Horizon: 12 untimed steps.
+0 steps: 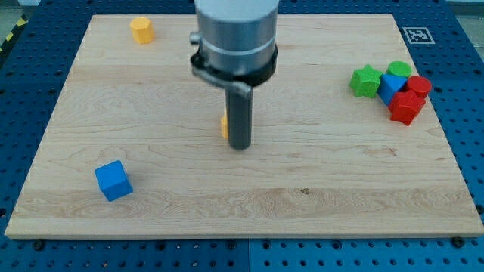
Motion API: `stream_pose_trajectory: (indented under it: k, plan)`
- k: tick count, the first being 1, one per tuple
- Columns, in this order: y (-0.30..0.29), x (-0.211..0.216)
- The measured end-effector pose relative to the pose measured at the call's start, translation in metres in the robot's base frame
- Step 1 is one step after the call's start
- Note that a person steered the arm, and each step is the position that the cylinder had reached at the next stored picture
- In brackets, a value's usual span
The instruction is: Push the blue cube into the yellow heart
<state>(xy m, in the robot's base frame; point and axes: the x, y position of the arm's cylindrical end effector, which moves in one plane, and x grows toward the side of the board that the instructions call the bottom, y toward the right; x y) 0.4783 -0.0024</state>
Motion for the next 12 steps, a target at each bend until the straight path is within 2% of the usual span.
stream_pose_trajectory:
  k: [1,2,6,8,10,11,12]
  plan:
    - [0.019,-0.017]
    - [0.018,0.008]
    - [-0.171,0.033]
    - [-0.190,0.110]
    - [-0.243,0.124]
    - [-0.234,0.140]
    - [-0.187,0.139]
